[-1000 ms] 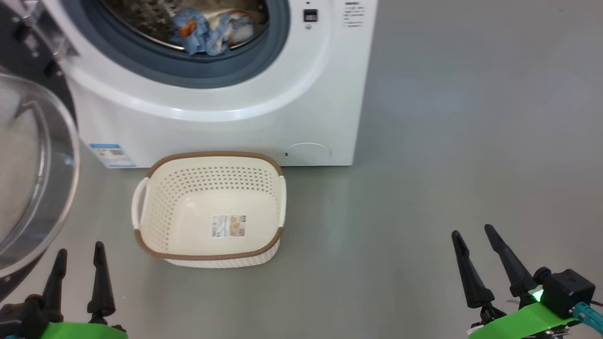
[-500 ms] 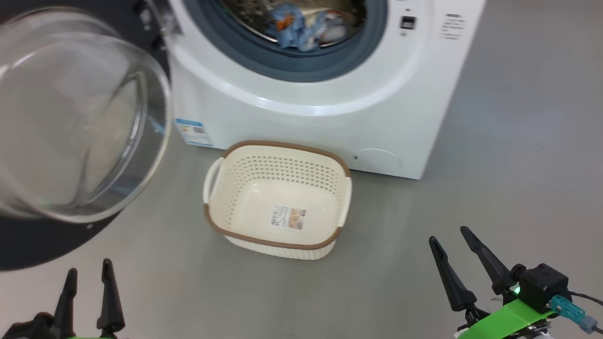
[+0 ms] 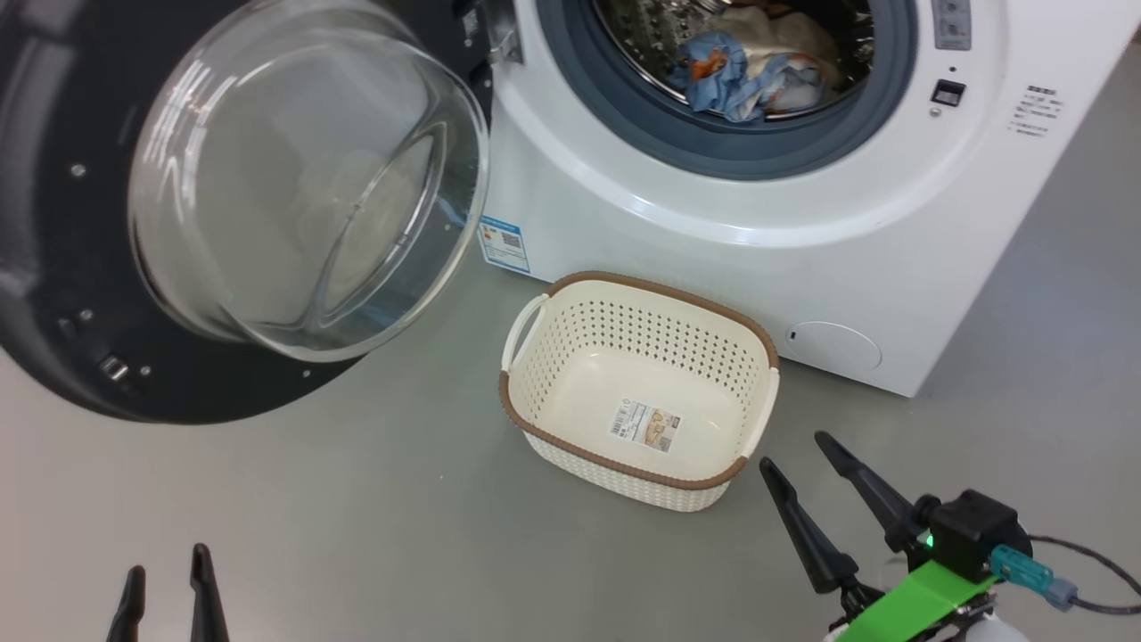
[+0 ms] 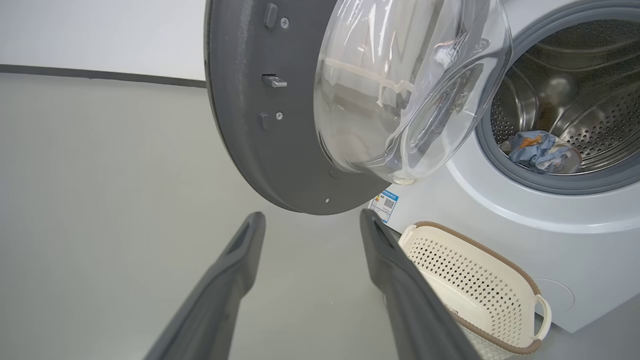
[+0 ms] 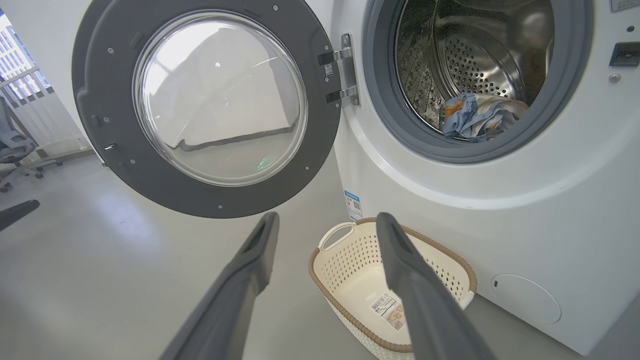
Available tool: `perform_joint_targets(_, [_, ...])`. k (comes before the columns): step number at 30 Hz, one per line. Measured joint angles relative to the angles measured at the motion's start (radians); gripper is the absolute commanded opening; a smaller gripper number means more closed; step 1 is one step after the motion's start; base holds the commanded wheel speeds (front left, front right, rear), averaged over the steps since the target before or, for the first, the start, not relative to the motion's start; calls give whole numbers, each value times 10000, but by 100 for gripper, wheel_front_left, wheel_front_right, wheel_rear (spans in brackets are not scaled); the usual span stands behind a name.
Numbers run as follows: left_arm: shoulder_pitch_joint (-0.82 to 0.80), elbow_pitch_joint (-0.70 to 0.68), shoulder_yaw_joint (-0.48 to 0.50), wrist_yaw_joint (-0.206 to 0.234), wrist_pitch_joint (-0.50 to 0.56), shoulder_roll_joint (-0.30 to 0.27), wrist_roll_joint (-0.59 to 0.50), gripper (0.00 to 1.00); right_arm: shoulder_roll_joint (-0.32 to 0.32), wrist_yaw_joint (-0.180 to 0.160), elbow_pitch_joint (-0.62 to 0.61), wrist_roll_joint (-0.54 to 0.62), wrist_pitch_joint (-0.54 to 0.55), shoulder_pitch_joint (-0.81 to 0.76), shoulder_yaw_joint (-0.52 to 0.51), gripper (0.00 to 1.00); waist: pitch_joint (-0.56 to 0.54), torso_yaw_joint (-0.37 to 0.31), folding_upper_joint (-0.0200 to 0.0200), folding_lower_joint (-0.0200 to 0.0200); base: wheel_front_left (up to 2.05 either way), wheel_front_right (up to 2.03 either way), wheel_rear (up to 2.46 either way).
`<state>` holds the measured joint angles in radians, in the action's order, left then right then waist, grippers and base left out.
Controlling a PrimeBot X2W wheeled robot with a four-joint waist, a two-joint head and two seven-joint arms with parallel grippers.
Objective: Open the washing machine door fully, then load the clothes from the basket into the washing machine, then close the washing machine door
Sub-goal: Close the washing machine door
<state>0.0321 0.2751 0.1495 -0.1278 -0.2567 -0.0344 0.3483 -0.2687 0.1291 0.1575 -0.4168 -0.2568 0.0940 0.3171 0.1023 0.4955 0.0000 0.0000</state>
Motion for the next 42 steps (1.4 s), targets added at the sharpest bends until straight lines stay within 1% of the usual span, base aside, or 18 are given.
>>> perform_joint_targets(3, [91,-111,117,0,0,6,81,100,-146,0,100,-90,0,377,282,100,-10,168,0,0,0,0,0])
perform_joint_targets(8, [110,-245,130,0,0,12,309,100,-205,0,314,-219,0,675,610,100,66,247,0,0,0,0,0])
perform_joint_targets(16, [278,-606,90,13,2,17,798,100,-221,0,408,-274,0,918,709,100,125,279,0,0,0,0,0])
perform_joint_targets(17, [270,-723,105,13,2,23,842,89,-221,0,414,-274,0,918,702,100,133,279,0,0,0,0,0])
perform_joint_targets(18, [252,-861,109,13,0,21,899,40,-215,0,414,-274,0,917,683,100,146,278,0,0,0,0,0])
perform_joint_targets(19, [221,-980,119,12,2,23,911,15,-207,0,416,-274,0,915,652,100,159,276,0,0,0,0,0])
perform_joint_targets(20, [178,-1126,167,6,2,35,922,0,-205,0,414,-274,0,911,610,100,173,276,0,0,0,0,0])
perform_joint_targets(22, [-44,-1453,364,4,2,25,1062,0,-201,0,408,-274,0,895,518,100,201,272,0,0,0,0,0])
perform_joint_targets(24, [-453,-1825,418,2,2,-192,1290,0,-173,0,380,-270,0,826,320,100,231,264,0,0,0,0,0])
perform_joint_targets(28, [-1476,-2387,619,2,0,-1168,2261,0,-142,0,257,-230,0,455,-104,100,264,239,0,0,0,0,0])
perform_joint_targets(30, [-2030,-2389,844,2,-2,-1647,3216,0,-113,0,173,-199,0,296,-337,100,284,225,0,0,0,0,0])
perform_joint_targets(33, [-2996,-1960,1066,2,-2,-2575,4520,0,-56,0,36,-128,0,139,-692,100,315,193,0,0,0,0,0])
perform_joint_targets(34, [-3322,-1705,1049,2,-2,-2959,4784,0,-38,0,-19,-90,0,61,-782,100,325,181,0,0,0,0,0])
perform_joint_targets(35, [-3322,-1705,1049,2,-2,-2959,4784,0,-38,0,-19,-90,0,61,-782,100,325,181,0,0,0,0,0])
perform_joint_targets(39, [-4549,-493,1072,2,48,-4090,6449,0,111,0,-155,65,0,-81,-928,100,408,40,0,0,0,0,0])
perform_joint_targets(42, [-5444,688,978,2,608,-4690,7850,0,119,0,-194,104,0,-92,-1028,100,534,-110,0,0,0,0,0])
